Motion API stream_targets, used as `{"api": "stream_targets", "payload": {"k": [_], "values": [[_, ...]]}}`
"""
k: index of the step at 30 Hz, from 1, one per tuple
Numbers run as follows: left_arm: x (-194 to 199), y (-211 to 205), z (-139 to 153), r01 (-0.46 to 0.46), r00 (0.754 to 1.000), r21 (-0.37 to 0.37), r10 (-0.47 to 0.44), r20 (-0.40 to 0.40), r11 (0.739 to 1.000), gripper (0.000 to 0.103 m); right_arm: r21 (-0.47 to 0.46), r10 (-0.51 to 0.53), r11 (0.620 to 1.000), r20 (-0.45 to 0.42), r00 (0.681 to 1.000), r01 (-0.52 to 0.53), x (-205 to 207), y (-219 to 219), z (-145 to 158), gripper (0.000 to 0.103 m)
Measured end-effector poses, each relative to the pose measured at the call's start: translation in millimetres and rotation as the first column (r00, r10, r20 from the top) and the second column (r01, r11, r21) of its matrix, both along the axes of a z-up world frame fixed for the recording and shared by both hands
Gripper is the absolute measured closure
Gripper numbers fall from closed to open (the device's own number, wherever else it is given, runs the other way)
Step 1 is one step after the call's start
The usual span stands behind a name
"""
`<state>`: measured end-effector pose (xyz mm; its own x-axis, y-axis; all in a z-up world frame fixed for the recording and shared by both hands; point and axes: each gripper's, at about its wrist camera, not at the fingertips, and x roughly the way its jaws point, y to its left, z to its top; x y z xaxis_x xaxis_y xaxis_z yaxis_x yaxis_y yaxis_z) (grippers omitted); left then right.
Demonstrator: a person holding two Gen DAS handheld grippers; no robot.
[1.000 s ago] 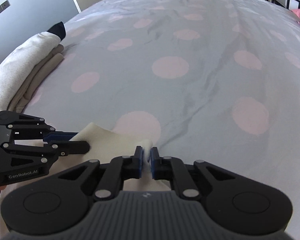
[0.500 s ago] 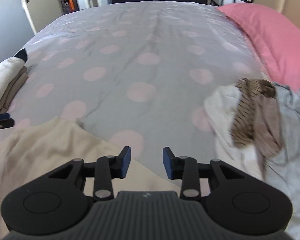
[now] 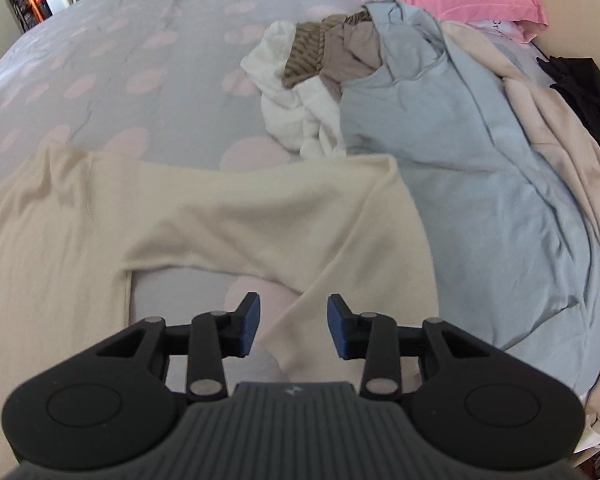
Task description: Fold clothes
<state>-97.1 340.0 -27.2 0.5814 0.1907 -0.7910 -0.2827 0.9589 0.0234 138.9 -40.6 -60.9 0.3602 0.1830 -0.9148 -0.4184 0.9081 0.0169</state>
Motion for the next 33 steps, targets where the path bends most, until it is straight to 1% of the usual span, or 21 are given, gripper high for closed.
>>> {"api": "stream_targets", "payload": {"k": [2, 4, 6, 8, 10, 12, 13, 14, 15, 16, 17, 18, 20, 22, 25, 29, 31, 33], "values": [[-4.7, -7.0, -2.6, 0.005, 1.0, 0.007, -0.005, -0.01, 1.0, 0.062, -0.016, -0.005, 1.0, -0.025, 1.0, 0.005, -0.1, 4.0, -12.8, 0.061], [-6.2, -11.8, -5.2, 0.001, 1.0, 0.002, -0.001, -0.014, 1.0, 0.062, -0.035, -0.025, 0.999, -0.025, 0.999, 0.024, 1.6, 6.9, -20.0, 0.06], [-7.3, -16.3, -7.8, -0.005, 1.0, -0.005, 0.005, -0.017, 1.0, 0.062, -0.037, -0.065, 0.997, -0.03, 0.997, 0.064, 8.5, 8.3, -23.1, 0.055], [-6.5, -19.3, -9.9, 0.012, 1.0, -0.007, -0.012, -0.013, 1.0, 0.062, -0.036, -0.121, 0.992, -0.045, 0.992, 0.119, 18.1, 8.4, -26.4, 0.055], [-3.6, -23.1, -11.4, 0.029, 1.0, 0.002, -0.029, -0.011, 1.0, 0.062, -0.063, -0.157, 0.986, -0.047, 0.987, 0.154, 26.2, 11.6, -31.7, 0.056], [-0.6, -26.0, -12.3, 0.038, 0.999, 0.01, -0.038, -0.013, 0.999, 0.062, -0.099, -0.164, 0.982, -0.046, 0.985, 0.159, 30.5, 14.2, -38.8, 0.058], [0.9, -26.1, -12.7, 0.039, 0.999, 0.009, -0.039, -0.013, 0.999, 0.062, -0.122, -0.164, 0.98, -0.044, 0.986, 0.157, 31.9, 15.6, -42.6, 0.063], [2.5, -26.1, -13.0, 0.039, 0.999, 0.007, -0.039, -0.014, 0.999, 0.062, -0.145, -0.163, 0.977, -0.039, 0.986, 0.156, 32.4, 16.4, -44.6, 0.075], [3.4, -25.5, -13.3, 0.037, 0.999, 0.005, -0.037, -0.015, 0.999, 0.062, -0.167, -0.163, 0.974, -0.033, 0.986, 0.156, 32.4, 16.8, -45.6, 0.079], [4.5, -24.8, -13.8, 0.033, 0.999, 0.003, -0.033, -0.017, 0.999, 0.062, -0.171, -0.166, 0.973, -0.036, 0.986, 0.157, 32.1, 16.0, -44.0, 0.084], [5.7, -24.2, -14.5, 0.029, 0.999, 0.001, -0.029, -0.019, 1.0, 0.062, -0.167, -0.169, 0.973, -0.044, 0.985, 0.16, 31.7, 14.5, -41.2, 0.094], [6.4, -23.6, -15.2, 0.025, 0.999, -0.002, -0.025, -0.022, 1.0, 0.062, -0.156, -0.17, 0.975, -0.054, 0.984, 0.16, 30.4, 13.0, -36.6, 0.097], [7.6, -22.4, -17.0, 0.019, 0.999, -0.004, -0.019, -0.028, 1.0, 0.062, -0.13, -0.169, 0.979, -0.074, 0.983, 0.159, 26.6, 9.9, -25.5, 0.097], [9.0, -21.9, -18.9, 0.016, 0.999, -0.005, -0.017, -0.037, 1.0, 0.062, -0.09, -0.15, 0.986, -0.075, 0.986, 0.143, 20.5, 8.8, -9.3, 0.097], [10.6, -21.6, -19.8, 0.017, 0.999, -0.013, -0.017, -0.041, 1.0, 0.062, 0.012, -0.105, 0.994, -0.037, 0.994, 0.106, 8.8, 10.6, 26.8, 0.097], [10.7, -23.8, -18.4, 0.03, 0.999, -0.024, -0.03, -0.036, 0.999, 0.062, 0.14, -0.041, 0.989, -0.001, 0.999, 0.041, -1.7, 17.1, 68.3, 0.098], [10.3, -26.5, -16.3, 0.039, 0.999, -0.027, -0.04, -0.028, 0.999, 0.062, 0.169, -0.015, 0.986, 0.005, 1.0, 0.014, -6.3, 22.7, 80.3, 0.098], [10.3, -29.9, -13.5, 0.055, 0.998, -0.033, -0.056, -0.014, 0.998, 0.062, 0.191, 0.019, 0.982, -0.013, 1.0, -0.016, -11.6, 31.2, 85.3, 0.098]]}}
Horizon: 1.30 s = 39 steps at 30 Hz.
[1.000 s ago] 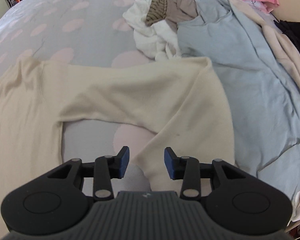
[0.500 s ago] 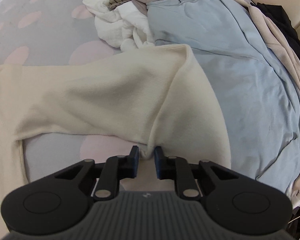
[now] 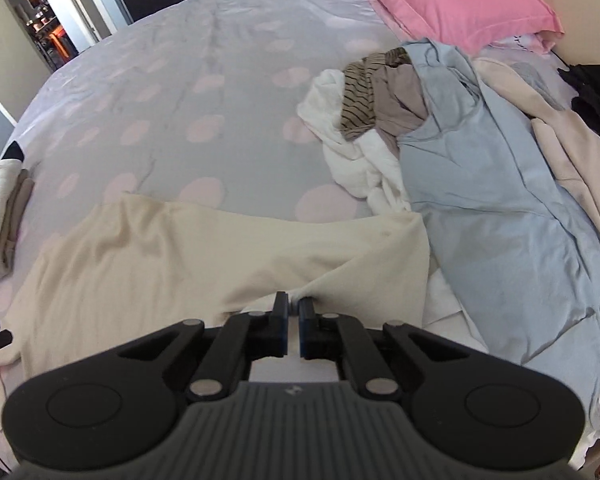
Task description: Fold clothes
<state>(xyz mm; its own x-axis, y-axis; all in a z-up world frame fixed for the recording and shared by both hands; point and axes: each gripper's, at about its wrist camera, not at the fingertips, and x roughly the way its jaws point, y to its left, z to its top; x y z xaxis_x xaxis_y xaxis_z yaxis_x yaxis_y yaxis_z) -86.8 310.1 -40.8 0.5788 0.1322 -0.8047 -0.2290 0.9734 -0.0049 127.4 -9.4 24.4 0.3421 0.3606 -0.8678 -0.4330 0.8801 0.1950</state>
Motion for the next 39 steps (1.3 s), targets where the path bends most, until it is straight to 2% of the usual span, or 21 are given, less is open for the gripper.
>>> {"api": "stream_targets", "payload": {"k": [5, 12, 16, 22, 25, 28, 30, 31, 35, 39], "values": [[1.8, -10.8, 6.8, 0.045, 0.999, -0.012, -0.045, 0.026, 0.999, 0.062, 0.053, 0.151, 0.987, -0.044, 0.987, -0.149, -23.8, 32.4, 7.1, 0.098], [2.2, -20.3, 12.6, 0.087, 0.995, -0.028, -0.086, 0.049, 0.996, 0.062, 0.156, 0.354, 0.929, -0.119, 0.928, -0.335, -56.3, 90.0, 9.9, 0.098], [1.2, -22.2, 11.1, 0.106, 0.994, -0.037, -0.104, 0.043, 0.994, 0.062, 0.083, 0.42, 0.908, -0.149, 0.895, -0.411, -73.8, 132.0, -13.3, 0.098], [1.8, -30.7, 2.0, 0.168, 0.986, -0.06, -0.167, 0.02, 0.984, 0.061, 0.002, 0.469, 0.879, -0.175, 0.866, -0.476, -86.5, 183.1, -53.0, 0.097], [4.5, -41.3, -8.5, 0.216, 0.976, -0.067, -0.216, -0.002, 0.974, 0.057, -0.018, 0.475, 0.875, -0.165, 0.864, -0.484, -88.6, 199.8, -65.2, 0.097], [9.3, -52.8, -22.6, 0.264, 0.963, -0.054, -0.266, -0.034, 0.963, 0.055, -0.025, 0.481, 0.872, -0.146, 0.864, -0.489, -90.2, 210.7, -71.8, 0.09], [13.5, -59.0, -33.6, 0.286, 0.956, -0.028, -0.287, -0.063, 0.958, 0.055, -0.026, 0.485, 0.87, -0.132, 0.865, -0.492, -90.0, 212.6, -71.7, 0.08], [16.2, -59.1, -38.7, 0.284, 0.956, -0.017, -0.284, -0.077, 0.959, 0.055, -0.03, 0.485, 0.87, -0.12, 0.866, -0.491, -89.6, 212.0, -69.9, 0.069], [28.4, -53.3, -53.9, 0.251, 0.962, -0.008, -0.25, -0.107, 0.968, 0.055, -0.045, 0.463, 0.883, -0.082, 0.883, -0.467, -81.9, 199.8, -60.2, 0.068], [47.1, -48.3, -55.6, 0.219, 0.972, -0.041, -0.222, -0.075, 0.975, 0.055, -0.084, 0.385, 0.917, -0.074, 0.92, -0.39, -61.1, 176.1, -61.0, 0.068]]}}
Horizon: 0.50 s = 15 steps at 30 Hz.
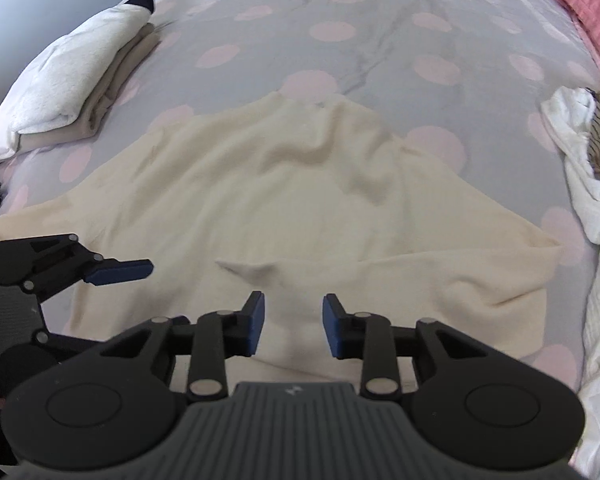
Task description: Fold clothes
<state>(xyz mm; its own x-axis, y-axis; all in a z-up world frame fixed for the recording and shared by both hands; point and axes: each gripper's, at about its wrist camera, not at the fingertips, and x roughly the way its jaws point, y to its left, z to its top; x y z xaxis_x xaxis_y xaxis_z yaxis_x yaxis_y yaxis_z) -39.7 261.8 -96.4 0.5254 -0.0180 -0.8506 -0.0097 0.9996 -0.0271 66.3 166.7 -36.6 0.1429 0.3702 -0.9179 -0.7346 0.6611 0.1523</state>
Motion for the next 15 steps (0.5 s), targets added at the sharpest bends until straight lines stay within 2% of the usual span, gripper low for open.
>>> {"api": "stream_targets", "payload": {"k": [2, 4, 7, 9, 10, 11, 13, 15], "values": [[9.5, 2.3, -0.6, -0.016, 1.0, -0.02, 0.016, 0.012, 1.0, 0.054, -0.019, -0.049, 0.999, 0.003, 0.999, 0.05, 13.5, -15.5, -2.4, 0.068], [20.3, -2.6, -4.9, 0.006, 1.0, 0.0, -0.006, 0.016, 1.0, 0.053, -0.042, -0.104, 0.994, 0.01, 0.994, 0.105, 28.2, -32.9, -4.8, 0.066], [37.8, -7.9, -22.0, 0.031, 0.999, -0.013, -0.032, -0.04, 0.999, 0.054, -0.064, -0.211, 0.975, 0.025, 0.977, 0.212, 54.5, -64.8, -6.4, 0.059], [47.7, -9.4, -34.2, 0.04, 0.995, -0.055, -0.045, -0.091, 0.998, 0.066, -0.063, -0.284, 0.956, 0.027, 0.958, 0.285, 72.0, -86.6, -6.0, 0.058], [49.0, -10.9, -37.6, 0.037, 0.994, -0.054, -0.042, -0.096, 0.998, 0.083, -0.06, -0.319, 0.945, 0.027, 0.947, 0.32, 79.6, -98.4, -6.5, 0.058], [49.3, -11.5, -36.6, 0.036, 0.996, -0.049, -0.04, -0.086, 0.998, 0.095, -0.058, -0.348, 0.935, 0.028, 0.937, 0.349, 85.5, -109.8, -7.2, 0.057], [48.7, -11.1, -28.3, 0.037, 0.998, -0.059, -0.04, -0.048, 0.998, 0.103, -0.055, -0.398, 0.915, 0.034, 0.917, 0.399, 95.6, -131.4, -8.6, 0.055], [46.5, -9.4, -13.2, 0.04, 0.999, -0.097, -0.04, 0.003, 0.995, 0.103, -0.062, -0.434, 0.898, 0.037, 0.9, 0.436, 102.5, -149.2, -11.7, 0.055]]}}
